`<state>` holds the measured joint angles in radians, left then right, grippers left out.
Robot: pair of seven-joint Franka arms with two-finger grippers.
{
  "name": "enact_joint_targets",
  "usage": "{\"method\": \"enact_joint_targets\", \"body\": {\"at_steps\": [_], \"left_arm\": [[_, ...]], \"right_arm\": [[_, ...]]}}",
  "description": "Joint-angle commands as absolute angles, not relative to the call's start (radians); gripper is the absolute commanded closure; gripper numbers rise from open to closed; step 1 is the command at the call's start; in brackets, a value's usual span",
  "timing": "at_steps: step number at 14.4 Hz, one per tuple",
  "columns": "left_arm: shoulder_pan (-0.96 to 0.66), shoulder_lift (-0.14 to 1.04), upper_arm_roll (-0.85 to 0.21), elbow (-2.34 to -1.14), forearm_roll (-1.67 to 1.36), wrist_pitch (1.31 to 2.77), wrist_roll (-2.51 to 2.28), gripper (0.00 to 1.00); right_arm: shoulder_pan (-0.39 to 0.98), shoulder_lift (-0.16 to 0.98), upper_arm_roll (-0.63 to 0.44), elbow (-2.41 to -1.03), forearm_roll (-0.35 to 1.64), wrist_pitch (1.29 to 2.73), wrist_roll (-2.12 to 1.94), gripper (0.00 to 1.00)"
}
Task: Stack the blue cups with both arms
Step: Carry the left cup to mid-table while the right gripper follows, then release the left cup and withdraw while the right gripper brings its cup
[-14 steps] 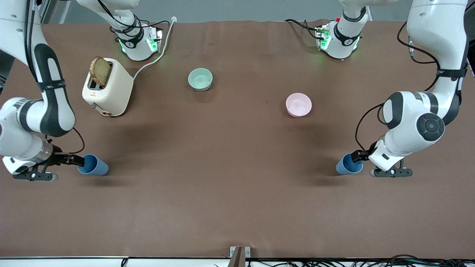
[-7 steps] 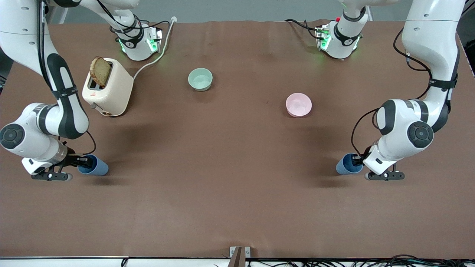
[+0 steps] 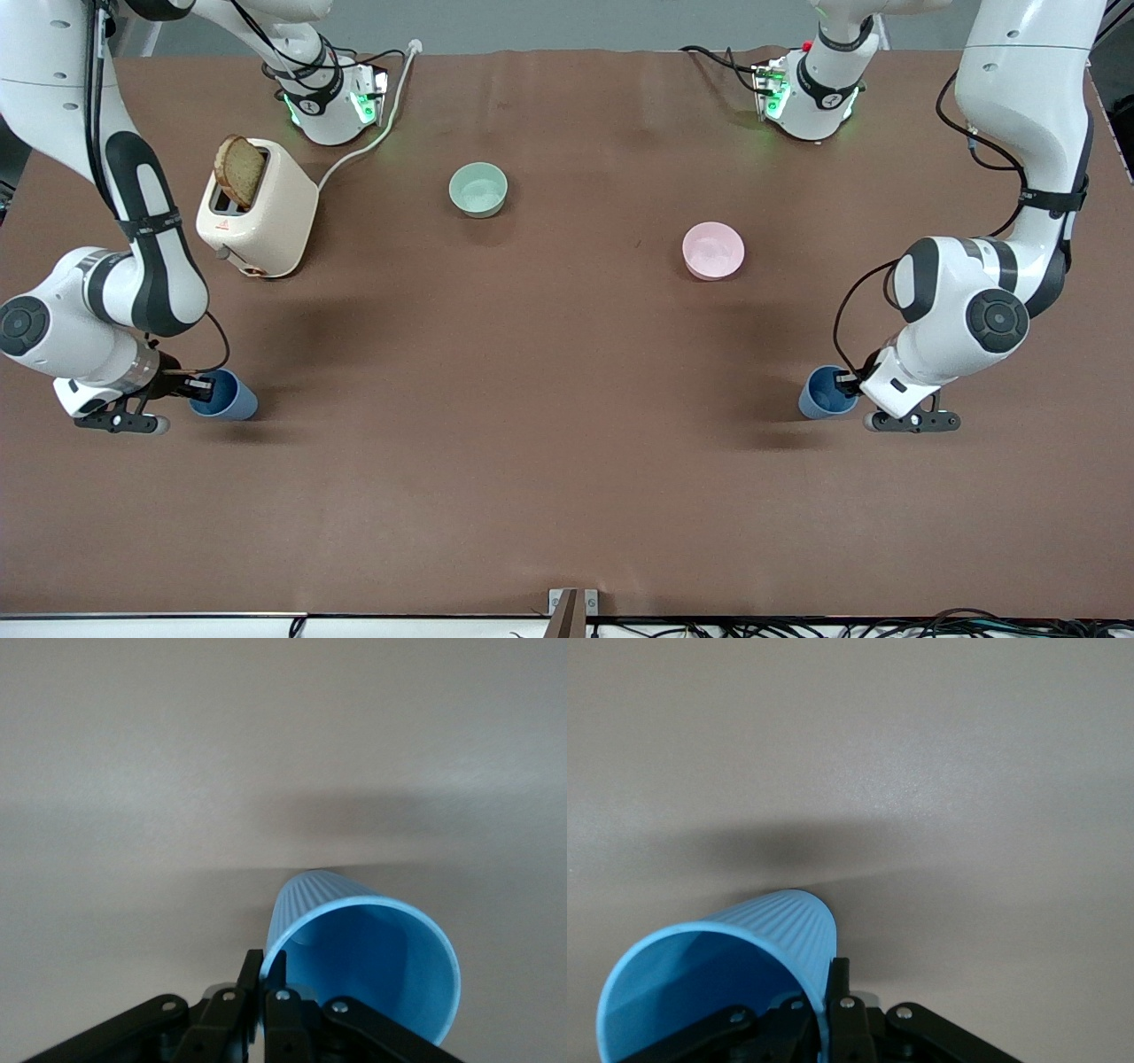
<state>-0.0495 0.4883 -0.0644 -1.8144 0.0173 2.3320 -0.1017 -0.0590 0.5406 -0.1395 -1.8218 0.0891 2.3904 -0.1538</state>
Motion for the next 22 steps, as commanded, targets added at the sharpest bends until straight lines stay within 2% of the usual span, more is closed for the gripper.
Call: {"method": "enact_joint_targets", "body": {"at_steps": [1, 3, 5, 12, 15, 18, 20, 21, 22], "left_arm": [[-0.118, 0.433, -0.09, -1.774, 0.018, 2.231, -0.204, 1.0], [-0.194, 0.434, -0.107, -1.732, 0.02, 2.18, -0.341, 1.0], [-0.291, 0.443, -0.107, -1.72, 0.02, 2.178, -0.478, 1.0], [-0.57, 0.612, -0.107, -1.591, 0.012, 2.194, -0.894, 1.0], [-0.632, 0.65, -0.107, -1.588, 0.014, 2.294, -0.971, 1.0], [-0.638, 0.652, -0.109, -1.589, 0.011, 2.304, -1.0, 0.98], [-0.646, 0.658, -0.109, -1.588, 0.005, 2.304, -1.015, 0.9], [-0.646, 0.658, -0.109, -1.588, -0.001, 2.304, -1.019, 0.82], [-0.644, 0.657, -0.109, -1.588, -0.003, 2.304, -1.022, 0.61]], "right_arm": [[-0.067, 0.503, -0.141, -1.768, 0.106, 2.274, -0.187, 1.0], [-0.067, 0.499, -0.143, -1.633, 0.109, 2.095, -0.173, 1.0], [-0.067, 0.5, -0.143, -1.534, 0.107, 1.999, -0.137, 1.0], [-0.005, 0.433, -0.133, -1.454, 0.144, 1.922, 0.076, 1.0], [0.081, 0.405, -0.132, -1.454, 0.143, 1.891, 0.246, 1.0], [0.155, 0.388, -0.082, -1.454, 0.141, 1.869, 0.371, 1.0], [0.158, 0.377, 0.007, -1.454, 0.14, 1.841, 0.502, 1.0], [0.156, 0.373, 0.073, -1.454, 0.13, 1.841, 0.579, 1.0], [0.158, 0.365, 0.124, -1.454, 0.13, 1.841, 0.642, 0.99]]}}
